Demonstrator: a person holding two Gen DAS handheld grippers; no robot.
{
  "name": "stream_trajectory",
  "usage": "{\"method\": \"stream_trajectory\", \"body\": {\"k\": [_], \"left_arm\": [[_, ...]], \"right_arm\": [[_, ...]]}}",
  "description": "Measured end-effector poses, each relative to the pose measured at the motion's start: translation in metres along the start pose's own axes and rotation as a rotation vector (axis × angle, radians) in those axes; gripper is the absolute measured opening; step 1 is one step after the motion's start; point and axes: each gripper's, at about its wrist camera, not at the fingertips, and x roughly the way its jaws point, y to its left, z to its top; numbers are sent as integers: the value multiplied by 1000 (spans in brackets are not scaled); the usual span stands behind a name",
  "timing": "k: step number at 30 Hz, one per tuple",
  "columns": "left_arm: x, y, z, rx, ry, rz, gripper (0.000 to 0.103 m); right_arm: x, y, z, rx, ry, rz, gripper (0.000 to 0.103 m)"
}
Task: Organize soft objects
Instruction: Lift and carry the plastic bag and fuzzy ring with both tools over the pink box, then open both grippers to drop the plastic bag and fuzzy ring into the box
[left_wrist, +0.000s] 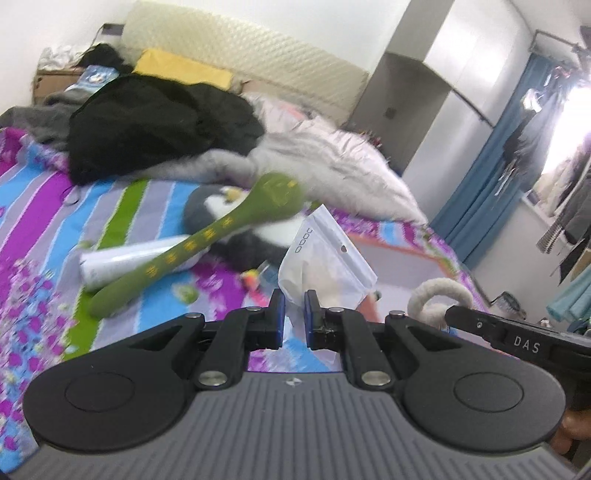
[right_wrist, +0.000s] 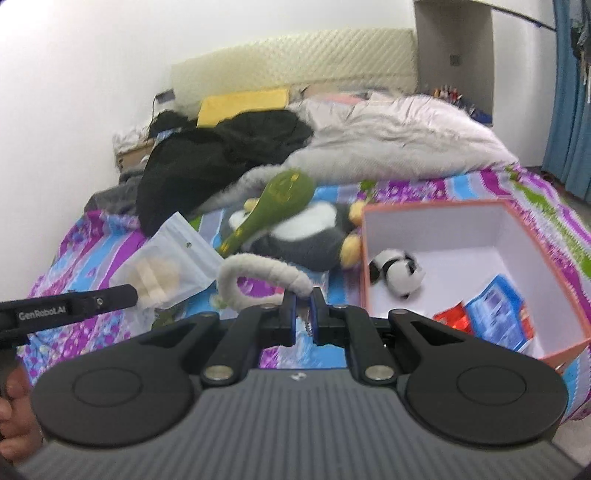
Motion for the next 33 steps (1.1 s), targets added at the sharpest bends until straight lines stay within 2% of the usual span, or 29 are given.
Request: {"method": "stream_trajectory", "body": {"k": [8, 16, 23, 33], "left_arm": [[33, -53, 26, 67, -11, -92, 13], [84, -106, 35, 120, 36, -171, 13], [153, -133, 26, 152, 131, -191, 13], [263, -145, -2, 171, 301, -171, 13]], "right_arm": [[-13, -43, 20, 56, -57, -44, 11], [-7, -94, 26, 122, -69, -124, 11], [33, -138, 19, 187, 6, -181, 11], [105, -179, -4, 224, 168, -212, 11]]}}
